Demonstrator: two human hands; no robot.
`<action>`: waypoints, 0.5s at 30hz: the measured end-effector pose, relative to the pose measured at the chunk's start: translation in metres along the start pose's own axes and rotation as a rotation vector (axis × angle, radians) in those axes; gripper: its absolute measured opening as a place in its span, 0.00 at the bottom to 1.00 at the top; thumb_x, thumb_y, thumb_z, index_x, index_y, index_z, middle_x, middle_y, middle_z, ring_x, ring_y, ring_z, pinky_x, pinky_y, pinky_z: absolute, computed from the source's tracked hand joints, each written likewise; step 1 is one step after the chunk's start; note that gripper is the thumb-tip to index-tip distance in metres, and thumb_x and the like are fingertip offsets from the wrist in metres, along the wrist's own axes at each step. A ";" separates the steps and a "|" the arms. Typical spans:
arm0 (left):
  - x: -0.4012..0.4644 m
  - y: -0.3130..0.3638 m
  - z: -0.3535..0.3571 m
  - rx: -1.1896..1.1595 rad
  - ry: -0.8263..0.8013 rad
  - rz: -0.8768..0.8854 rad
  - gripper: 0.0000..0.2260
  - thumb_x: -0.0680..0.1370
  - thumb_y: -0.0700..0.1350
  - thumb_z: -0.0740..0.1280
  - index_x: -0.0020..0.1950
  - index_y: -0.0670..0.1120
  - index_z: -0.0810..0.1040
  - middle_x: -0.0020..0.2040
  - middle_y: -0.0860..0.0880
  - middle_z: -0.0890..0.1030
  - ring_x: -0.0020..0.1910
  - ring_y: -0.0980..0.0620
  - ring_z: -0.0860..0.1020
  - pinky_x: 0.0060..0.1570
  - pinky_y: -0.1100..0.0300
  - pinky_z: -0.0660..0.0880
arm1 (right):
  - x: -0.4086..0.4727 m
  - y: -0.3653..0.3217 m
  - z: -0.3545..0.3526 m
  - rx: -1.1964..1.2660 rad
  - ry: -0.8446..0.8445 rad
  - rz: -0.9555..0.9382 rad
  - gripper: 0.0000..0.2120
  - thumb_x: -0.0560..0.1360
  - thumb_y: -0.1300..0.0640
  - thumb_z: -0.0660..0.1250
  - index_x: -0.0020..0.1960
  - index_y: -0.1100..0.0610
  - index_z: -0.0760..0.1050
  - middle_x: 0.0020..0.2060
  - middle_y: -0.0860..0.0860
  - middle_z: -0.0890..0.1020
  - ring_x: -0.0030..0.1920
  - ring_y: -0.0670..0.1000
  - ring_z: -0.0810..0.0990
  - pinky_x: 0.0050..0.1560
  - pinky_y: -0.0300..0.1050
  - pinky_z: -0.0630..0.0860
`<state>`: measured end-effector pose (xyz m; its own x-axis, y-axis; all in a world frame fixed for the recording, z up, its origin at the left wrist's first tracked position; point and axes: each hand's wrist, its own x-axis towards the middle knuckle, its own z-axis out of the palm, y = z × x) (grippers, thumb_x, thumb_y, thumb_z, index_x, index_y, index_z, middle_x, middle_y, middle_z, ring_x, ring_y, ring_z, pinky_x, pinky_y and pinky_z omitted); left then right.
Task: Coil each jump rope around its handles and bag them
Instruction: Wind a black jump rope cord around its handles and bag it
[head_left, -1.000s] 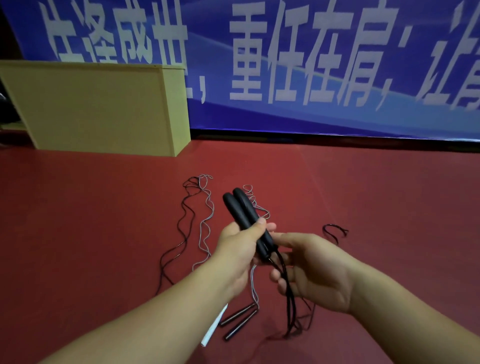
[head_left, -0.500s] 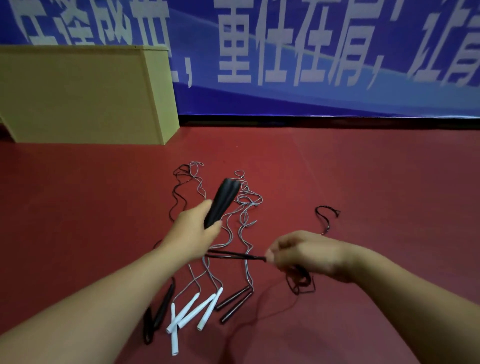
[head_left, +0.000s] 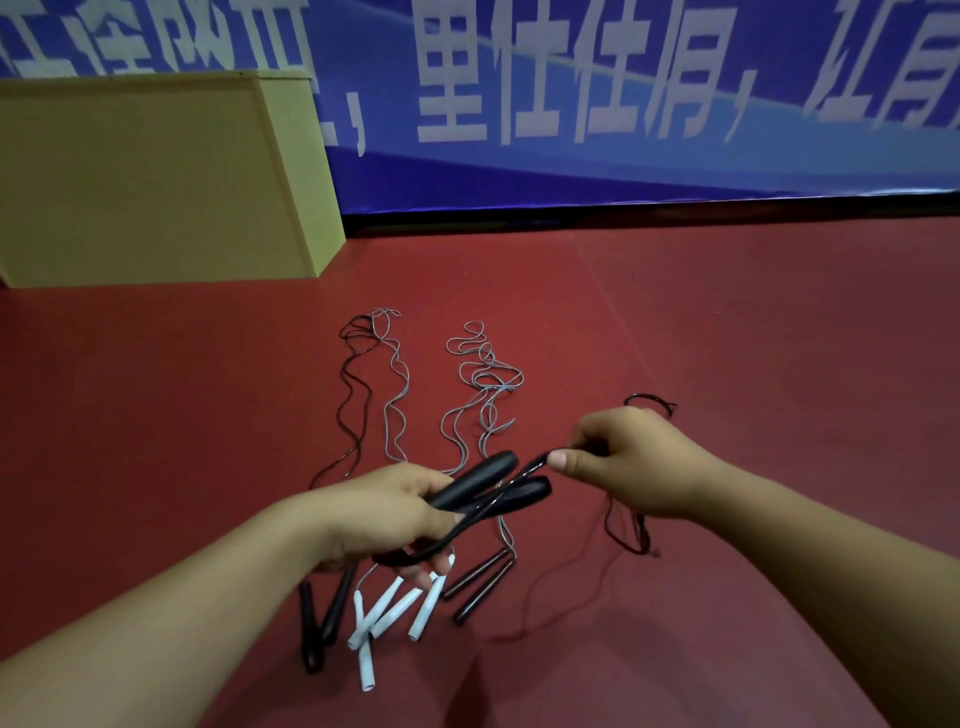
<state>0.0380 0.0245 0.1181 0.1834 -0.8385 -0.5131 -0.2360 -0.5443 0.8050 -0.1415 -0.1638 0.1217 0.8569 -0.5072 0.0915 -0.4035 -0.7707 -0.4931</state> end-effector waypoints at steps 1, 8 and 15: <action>-0.001 0.003 0.003 0.006 -0.021 0.009 0.03 0.81 0.39 0.62 0.48 0.43 0.75 0.37 0.43 0.76 0.31 0.51 0.77 0.33 0.58 0.78 | 0.001 -0.002 -0.002 0.015 0.029 0.003 0.16 0.74 0.41 0.68 0.38 0.53 0.76 0.28 0.46 0.74 0.30 0.42 0.70 0.31 0.37 0.64; -0.001 0.013 0.009 0.052 0.111 0.100 0.11 0.82 0.52 0.62 0.45 0.46 0.70 0.29 0.51 0.68 0.23 0.55 0.68 0.24 0.60 0.73 | -0.006 -0.003 -0.017 0.043 0.074 0.073 0.17 0.73 0.40 0.68 0.38 0.54 0.78 0.27 0.45 0.73 0.27 0.41 0.69 0.29 0.32 0.66; -0.004 0.022 0.020 -0.002 0.018 0.102 0.08 0.83 0.45 0.63 0.47 0.41 0.72 0.35 0.45 0.78 0.27 0.54 0.80 0.24 0.65 0.73 | -0.016 0.004 -0.022 0.141 0.067 0.126 0.17 0.72 0.40 0.70 0.38 0.55 0.79 0.25 0.44 0.71 0.25 0.40 0.68 0.26 0.31 0.64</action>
<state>0.0125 0.0152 0.1319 0.1754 -0.8889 -0.4232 -0.2520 -0.4561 0.8535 -0.1637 -0.1669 0.1373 0.7774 -0.6243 0.0768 -0.4530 -0.6404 -0.6203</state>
